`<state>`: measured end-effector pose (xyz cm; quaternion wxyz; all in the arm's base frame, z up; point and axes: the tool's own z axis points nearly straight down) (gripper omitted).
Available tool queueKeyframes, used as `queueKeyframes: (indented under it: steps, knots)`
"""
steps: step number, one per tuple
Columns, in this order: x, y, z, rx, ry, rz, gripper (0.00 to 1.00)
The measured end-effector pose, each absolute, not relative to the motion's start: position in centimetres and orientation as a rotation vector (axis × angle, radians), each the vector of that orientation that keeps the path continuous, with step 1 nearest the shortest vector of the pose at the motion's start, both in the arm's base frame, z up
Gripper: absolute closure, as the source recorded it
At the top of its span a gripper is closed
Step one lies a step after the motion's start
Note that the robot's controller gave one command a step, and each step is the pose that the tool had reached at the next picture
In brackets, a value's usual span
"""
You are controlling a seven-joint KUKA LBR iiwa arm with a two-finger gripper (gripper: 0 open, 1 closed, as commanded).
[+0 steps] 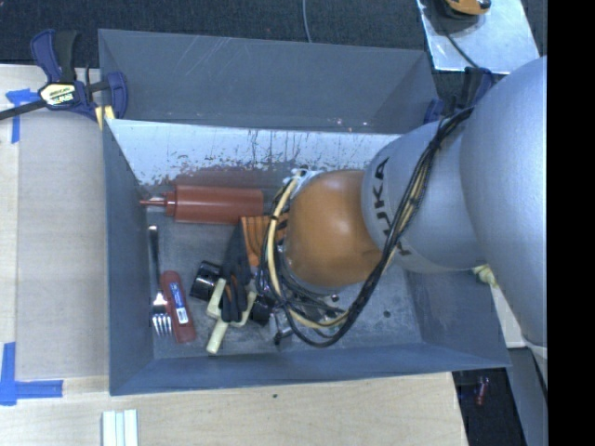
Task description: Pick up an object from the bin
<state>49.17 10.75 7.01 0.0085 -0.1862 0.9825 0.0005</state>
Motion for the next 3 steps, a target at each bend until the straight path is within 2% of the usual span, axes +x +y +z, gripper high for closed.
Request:
queueKeyframes:
  steps: [1,2,3]
  knots:
    - [49.2,10.7,7.0,-0.582,3.07,0.002,1.0]
    - [53.8,11.2,8.4,-0.856,3.002,0.0,1.0]
    - [53.8,11.2,8.3,-0.854,3.003,0.0,1.0]
